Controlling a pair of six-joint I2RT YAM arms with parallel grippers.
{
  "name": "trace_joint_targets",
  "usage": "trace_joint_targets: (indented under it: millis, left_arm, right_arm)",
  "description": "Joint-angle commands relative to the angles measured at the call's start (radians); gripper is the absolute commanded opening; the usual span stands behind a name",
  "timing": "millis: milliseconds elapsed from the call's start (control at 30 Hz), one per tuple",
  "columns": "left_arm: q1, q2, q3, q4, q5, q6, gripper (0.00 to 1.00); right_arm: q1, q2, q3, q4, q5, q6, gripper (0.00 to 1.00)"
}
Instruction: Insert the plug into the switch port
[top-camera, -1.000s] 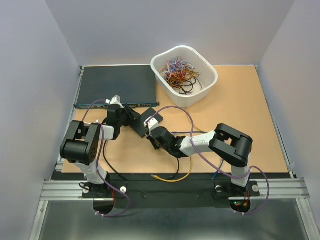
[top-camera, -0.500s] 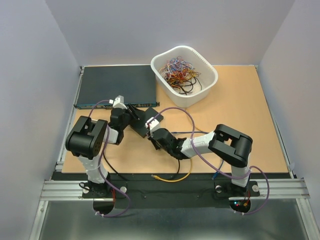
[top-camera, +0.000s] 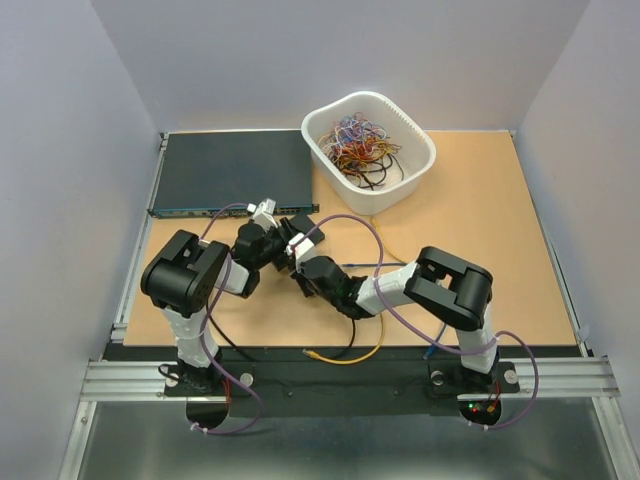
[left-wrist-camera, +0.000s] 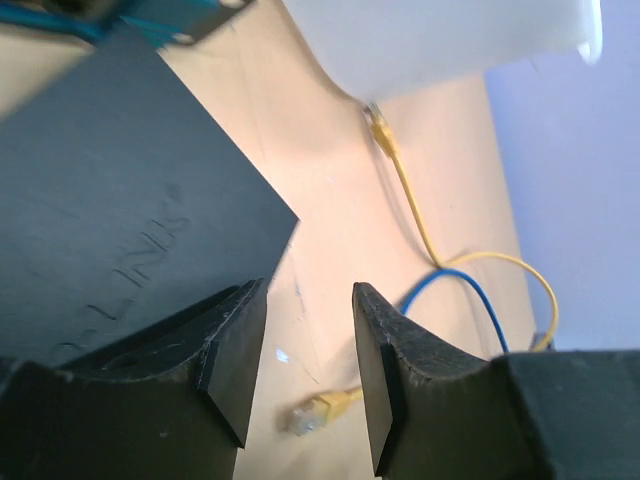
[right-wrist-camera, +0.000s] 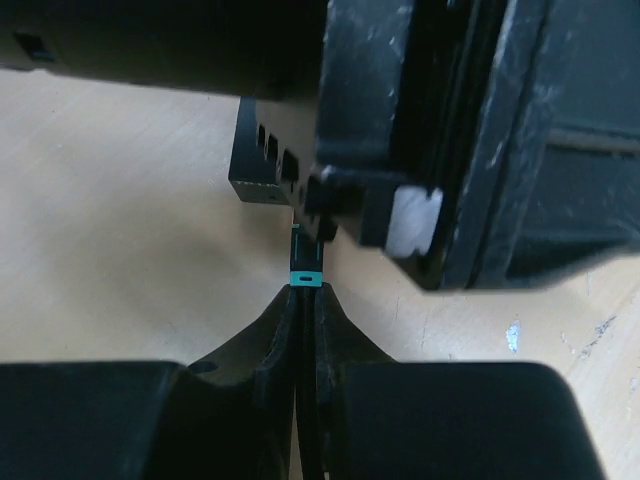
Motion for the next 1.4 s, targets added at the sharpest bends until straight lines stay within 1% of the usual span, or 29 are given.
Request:
trace_joint_targets:
  millis: [0, 67, 100, 233, 333, 400, 433, 467, 533, 567, 600, 667, 700, 800, 833, 867, 967, 1033, 1067, 1133, 1167, 1367]
  left_arm:
    - [-0.001, 0.047, -0.034, -0.325, 0.066, -0.001, 0.52]
    - [0.004, 0.040, -0.019, -0.345, 0.065, 0.003, 0.52]
    - [0.005, 0.028, -0.016, -0.358, 0.064, 0.003, 0.52]
    - [0.023, -0.030, 0.007, -0.406, 0.064, 0.016, 0.52]
    - [0.036, -0.071, 0.038, -0.467, 0.066, 0.029, 0.52]
    - [0.046, -0.119, 0.053, -0.490, 0.069, 0.033, 0.52]
    - [0.050, -0.137, 0.062, -0.518, 0.071, 0.041, 0.52]
    - [0.056, -0.172, 0.087, -0.538, 0.068, 0.044, 0.52]
    - [0.059, -0.211, 0.118, -0.604, 0.060, 0.062, 0.52]
    - [0.060, -0.231, 0.148, -0.625, 0.046, 0.070, 0.52]
    - [0.059, -0.274, 0.162, -0.648, 0.038, 0.076, 0.52]
    - [0.059, -0.341, 0.197, -0.711, 0.011, 0.091, 0.52]
    - [0.060, -0.363, 0.205, -0.737, -0.015, 0.096, 0.52]
    - [0.060, -0.427, 0.242, -0.783, -0.084, 0.139, 0.52]
    - [0.066, -0.435, 0.263, -0.809, -0.128, 0.147, 0.52]
    - [0.071, -0.438, 0.273, -0.816, -0.144, 0.159, 0.52]
    - [0.108, -0.415, 0.308, -0.817, -0.167, 0.176, 0.53]
    - [0.132, -0.375, 0.320, -0.808, -0.178, 0.182, 0.52]
    - [0.143, -0.346, 0.320, -0.794, -0.179, 0.184, 0.52]
    - [0.172, -0.317, 0.323, -0.756, -0.175, 0.188, 0.52]
    - [0.178, -0.282, 0.331, -0.751, -0.167, 0.193, 0.52]
    - [0.194, -0.147, 0.371, -0.719, -0.150, 0.202, 0.52]
  right_arm:
    - [0.000, -0.010, -0.046, 0.013, -0.066, 0.067, 0.08]
    - [0.023, -0.030, -0.054, -0.003, -0.060, 0.078, 0.19]
    - [0.031, -0.042, -0.062, -0.011, -0.056, 0.089, 0.33]
    - [0.060, -0.100, -0.081, -0.057, 0.005, 0.115, 0.64]
    - [0.068, -0.151, -0.089, -0.123, 0.041, 0.117, 0.68]
    - [0.086, -0.209, -0.083, -0.172, 0.082, 0.107, 0.70]
    - [0.092, -0.231, -0.077, -0.198, 0.096, 0.098, 0.71]
    - [0.106, -0.276, -0.066, -0.259, 0.119, 0.094, 0.71]
    - [0.117, -0.330, -0.065, -0.304, 0.151, 0.098, 0.71]
    - [0.120, -0.359, -0.071, -0.325, 0.161, 0.106, 0.72]
    - [0.121, -0.428, -0.094, -0.332, 0.180, 0.124, 0.72]
    - [0.121, -0.496, -0.133, -0.347, 0.220, 0.142, 0.75]
    - [0.120, -0.559, -0.144, -0.352, 0.231, 0.149, 0.77]
    - [0.120, -0.617, -0.167, -0.399, 0.305, 0.156, 0.83]
    - [0.120, -0.625, -0.166, -0.421, 0.338, 0.158, 0.87]
    - [0.117, -0.622, -0.161, -0.468, 0.399, 0.161, 0.88]
    - [0.080, -0.595, -0.137, -0.571, 0.447, 0.204, 0.93]
    - [0.048, -0.593, -0.138, -0.603, 0.428, 0.241, 0.94]
    - [0.005, -0.594, -0.152, -0.602, 0.417, 0.247, 0.96]
    - [-0.053, -0.607, -0.161, -0.649, 0.342, 0.268, 0.96]
    - [-0.102, -0.613, -0.172, -0.652, 0.293, 0.271, 0.96]
    - [-0.193, -0.605, -0.163, -0.660, 0.211, 0.239, 0.99]
